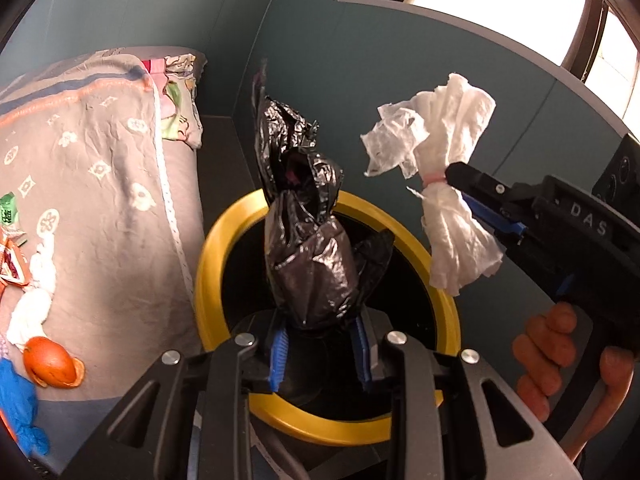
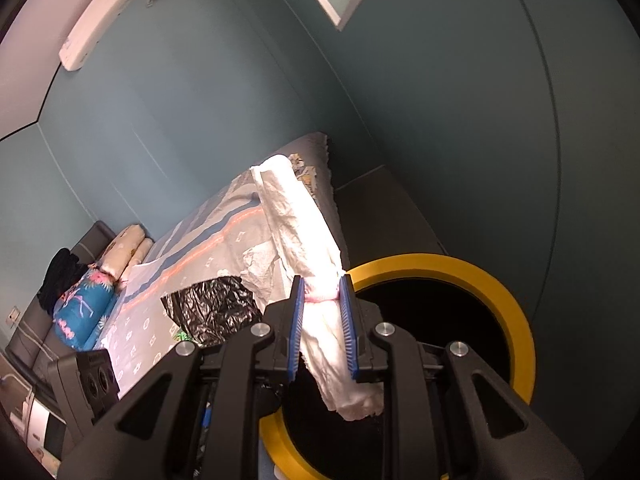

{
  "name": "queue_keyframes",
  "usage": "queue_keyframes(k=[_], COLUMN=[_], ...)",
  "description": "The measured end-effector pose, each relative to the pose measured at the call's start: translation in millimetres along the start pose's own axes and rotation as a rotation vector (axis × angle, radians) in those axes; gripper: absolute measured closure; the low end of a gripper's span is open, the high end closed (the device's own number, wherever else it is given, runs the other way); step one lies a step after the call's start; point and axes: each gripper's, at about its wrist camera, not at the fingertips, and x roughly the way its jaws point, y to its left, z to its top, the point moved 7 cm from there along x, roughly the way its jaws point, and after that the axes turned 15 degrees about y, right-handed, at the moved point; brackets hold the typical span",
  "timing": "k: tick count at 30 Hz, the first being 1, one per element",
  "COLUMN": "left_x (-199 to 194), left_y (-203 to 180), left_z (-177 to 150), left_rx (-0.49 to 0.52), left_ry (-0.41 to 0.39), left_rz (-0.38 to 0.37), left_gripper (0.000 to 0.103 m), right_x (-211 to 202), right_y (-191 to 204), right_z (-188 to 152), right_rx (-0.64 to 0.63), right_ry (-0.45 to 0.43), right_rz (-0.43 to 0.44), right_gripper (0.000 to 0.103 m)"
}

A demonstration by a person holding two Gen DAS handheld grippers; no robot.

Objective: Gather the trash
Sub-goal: 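Carry both items over the yellow-rimmed bin and open both tools to drop them, then move both tools back over the trash on the bed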

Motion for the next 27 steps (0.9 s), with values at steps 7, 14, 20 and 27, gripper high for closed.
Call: queue_keyframes(k=[7, 14, 20, 27], left_x=[-4, -18, -40, -84], left_y=[2, 18, 45, 80], left_z=[-3, -1, -1, -5], left_rx=[-0.01, -0.05, -0.087, -0.143], left_ry=[-0.026, -0.061, -0.106, -0.171], left_rz=[0.025, 0.056, 0.117, 0.172], left_gripper=[0.051, 0.032, 0.022, 0.013], right_x=[4, 3, 2, 0], right_y=[3, -6, 1, 39], right_z=[-2, 0, -1, -9], right_rx=[0.046, 0.103, 0.067, -0.066], right_ry=[-0.004, -0.032, -0.082, -0.152], right_rz=[-0.026, -0.036, -0.047, -0.093], right_gripper=[0.07, 0.065, 0.049, 0.028])
